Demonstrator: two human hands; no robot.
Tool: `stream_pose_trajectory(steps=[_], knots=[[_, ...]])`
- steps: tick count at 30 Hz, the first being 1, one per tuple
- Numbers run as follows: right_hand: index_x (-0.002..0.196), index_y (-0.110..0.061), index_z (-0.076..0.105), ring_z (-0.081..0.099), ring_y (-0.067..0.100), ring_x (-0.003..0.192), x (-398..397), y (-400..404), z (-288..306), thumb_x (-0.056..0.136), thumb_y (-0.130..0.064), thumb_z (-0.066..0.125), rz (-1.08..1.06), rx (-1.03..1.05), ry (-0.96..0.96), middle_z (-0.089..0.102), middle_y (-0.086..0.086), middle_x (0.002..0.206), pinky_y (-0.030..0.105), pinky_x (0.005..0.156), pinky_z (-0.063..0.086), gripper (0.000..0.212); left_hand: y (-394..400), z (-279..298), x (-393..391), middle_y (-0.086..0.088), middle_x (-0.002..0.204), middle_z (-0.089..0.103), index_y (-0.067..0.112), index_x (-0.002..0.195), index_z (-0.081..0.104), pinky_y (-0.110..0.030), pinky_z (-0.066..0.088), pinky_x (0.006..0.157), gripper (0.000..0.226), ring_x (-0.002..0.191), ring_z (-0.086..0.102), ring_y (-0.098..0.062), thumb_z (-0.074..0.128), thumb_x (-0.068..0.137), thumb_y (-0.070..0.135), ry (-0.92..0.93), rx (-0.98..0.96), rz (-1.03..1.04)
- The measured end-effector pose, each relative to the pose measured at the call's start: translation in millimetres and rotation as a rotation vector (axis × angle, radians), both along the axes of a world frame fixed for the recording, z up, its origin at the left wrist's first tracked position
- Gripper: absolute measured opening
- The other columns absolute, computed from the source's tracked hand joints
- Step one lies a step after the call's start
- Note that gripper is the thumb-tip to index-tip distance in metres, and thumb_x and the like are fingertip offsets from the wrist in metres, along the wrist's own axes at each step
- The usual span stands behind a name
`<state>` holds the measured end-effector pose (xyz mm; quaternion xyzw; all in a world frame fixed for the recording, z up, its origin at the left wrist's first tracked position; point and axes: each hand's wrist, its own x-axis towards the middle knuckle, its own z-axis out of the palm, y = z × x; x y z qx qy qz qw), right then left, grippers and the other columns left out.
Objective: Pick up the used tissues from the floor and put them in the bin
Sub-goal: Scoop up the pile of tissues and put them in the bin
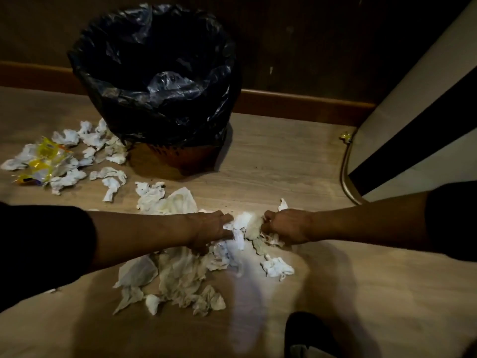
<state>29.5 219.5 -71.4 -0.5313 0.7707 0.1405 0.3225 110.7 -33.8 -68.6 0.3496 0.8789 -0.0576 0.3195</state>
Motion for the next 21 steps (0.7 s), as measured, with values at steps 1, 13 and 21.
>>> stream_pose_trajectory(steps=[1,13,21], knots=[[0.129,-0.019,0.057,0.063,0.032,0.101,-4,-4,3,0.087,-0.017,0.064,-0.017,-0.031,-0.033,0.052,0.011,0.125,0.036,0.084,0.052,0.043,-3,1,0,-0.018,0.153,0.025,0.023,0.146,0.037,-0.042,0.046,0.102,0.073,0.133,0.040,-0.037,0.071,0.081,0.026,-0.005,-0.014,0.005],[0.127,-0.008,0.045,0.052,0.030,0.109,-26,3,6,0.071,-0.084,0.058,-0.310,-0.062,0.105,0.043,0.012,0.124,0.037,0.091,0.049,0.095,-45,40,20,-0.008,0.117,0.054,0.018,0.121,0.057,-0.036,0.052,0.081,0.039,0.094,0.062,-0.031,0.063,0.087,0.036,0.200,0.223,0.446],[0.130,-0.003,0.039,0.045,0.024,0.099,34,3,-6,0.083,-0.065,0.063,0.151,-0.206,-0.063,0.040,0.010,0.120,0.039,0.078,0.049,0.082,-49,38,62,-0.013,0.118,0.053,0.012,0.120,0.058,-0.034,0.052,0.084,0.059,0.100,0.060,-0.031,0.064,0.080,0.054,0.169,0.179,0.492]])
